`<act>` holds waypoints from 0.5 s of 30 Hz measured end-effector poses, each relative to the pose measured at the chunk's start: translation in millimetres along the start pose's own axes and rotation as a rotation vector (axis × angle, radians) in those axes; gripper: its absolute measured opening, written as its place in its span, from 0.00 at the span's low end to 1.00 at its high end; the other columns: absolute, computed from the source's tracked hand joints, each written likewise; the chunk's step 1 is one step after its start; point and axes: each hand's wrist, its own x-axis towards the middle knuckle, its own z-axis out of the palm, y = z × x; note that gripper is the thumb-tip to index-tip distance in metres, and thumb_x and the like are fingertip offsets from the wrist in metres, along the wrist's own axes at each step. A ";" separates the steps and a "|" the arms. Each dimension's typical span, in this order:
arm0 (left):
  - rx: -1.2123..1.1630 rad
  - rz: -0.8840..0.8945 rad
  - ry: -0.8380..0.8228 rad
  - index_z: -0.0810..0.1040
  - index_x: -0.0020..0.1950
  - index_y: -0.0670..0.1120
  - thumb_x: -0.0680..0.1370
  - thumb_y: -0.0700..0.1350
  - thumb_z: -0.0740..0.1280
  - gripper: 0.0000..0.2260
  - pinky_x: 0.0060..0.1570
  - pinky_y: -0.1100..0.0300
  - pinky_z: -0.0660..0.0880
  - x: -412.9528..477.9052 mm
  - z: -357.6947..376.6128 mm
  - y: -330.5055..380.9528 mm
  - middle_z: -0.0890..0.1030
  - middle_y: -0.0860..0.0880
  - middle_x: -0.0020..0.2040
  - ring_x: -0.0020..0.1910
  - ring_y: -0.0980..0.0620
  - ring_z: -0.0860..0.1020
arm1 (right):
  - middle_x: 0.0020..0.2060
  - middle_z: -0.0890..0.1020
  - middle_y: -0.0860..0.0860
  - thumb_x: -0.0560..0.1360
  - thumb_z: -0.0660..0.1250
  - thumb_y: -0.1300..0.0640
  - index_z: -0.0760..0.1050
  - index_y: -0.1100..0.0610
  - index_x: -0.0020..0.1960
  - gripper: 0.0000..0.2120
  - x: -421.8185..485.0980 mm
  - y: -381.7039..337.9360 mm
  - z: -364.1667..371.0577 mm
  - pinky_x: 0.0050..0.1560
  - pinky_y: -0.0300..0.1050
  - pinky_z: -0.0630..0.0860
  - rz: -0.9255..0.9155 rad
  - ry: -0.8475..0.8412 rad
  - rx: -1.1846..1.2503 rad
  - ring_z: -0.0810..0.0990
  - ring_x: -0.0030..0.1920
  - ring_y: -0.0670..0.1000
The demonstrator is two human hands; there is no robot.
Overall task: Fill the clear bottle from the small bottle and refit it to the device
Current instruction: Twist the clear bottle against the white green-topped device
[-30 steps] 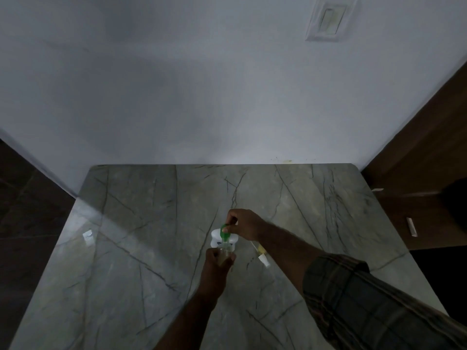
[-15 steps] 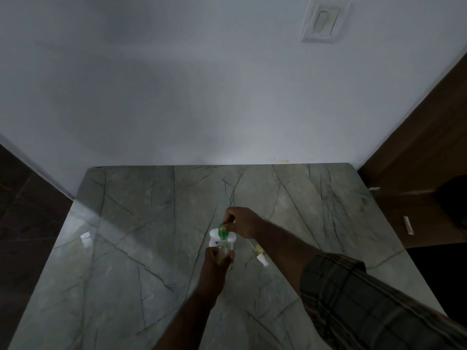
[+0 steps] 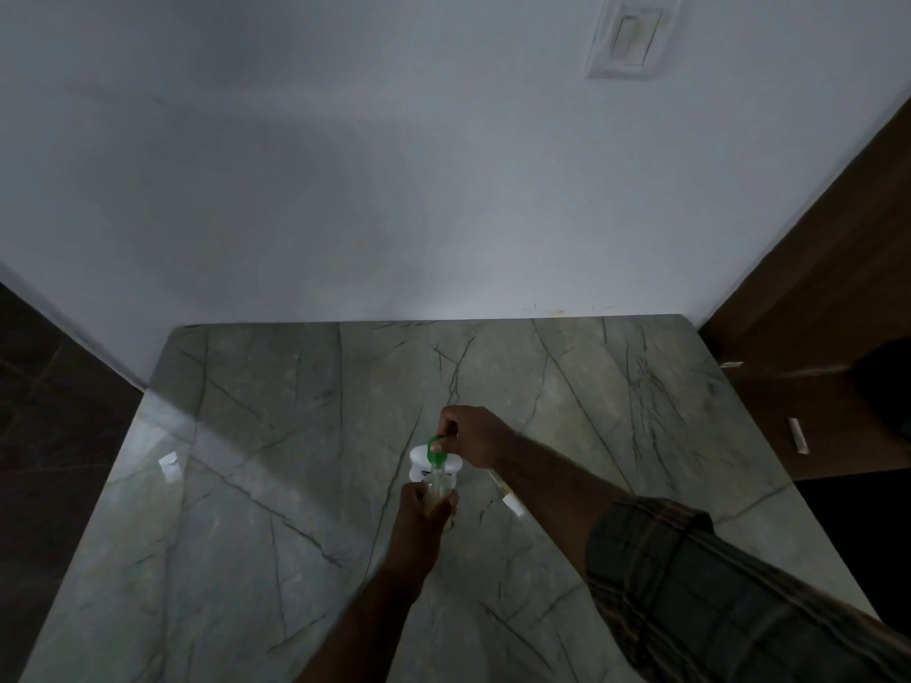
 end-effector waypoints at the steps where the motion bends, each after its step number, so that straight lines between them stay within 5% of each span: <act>1: -0.006 -0.005 -0.002 0.72 0.56 0.44 0.78 0.47 0.69 0.11 0.42 0.58 0.80 -0.6 -0.1 -1.9 0.81 0.45 0.49 0.46 0.48 0.82 | 0.48 0.83 0.57 0.73 0.73 0.55 0.77 0.61 0.50 0.12 -0.3 2.6 3.2 0.49 0.51 0.77 0.004 0.007 0.009 0.76 0.43 0.49; 15: -0.031 -0.044 -0.014 0.71 0.56 0.46 0.77 0.49 0.70 0.13 0.47 0.52 0.79 1.0 2.4 -10.0 0.80 0.46 0.50 0.48 0.47 0.81 | 0.48 0.83 0.57 0.73 0.73 0.54 0.77 0.61 0.50 0.12 -2.5 4.8 7.3 0.50 0.51 0.77 0.020 0.010 -0.016 0.76 0.44 0.50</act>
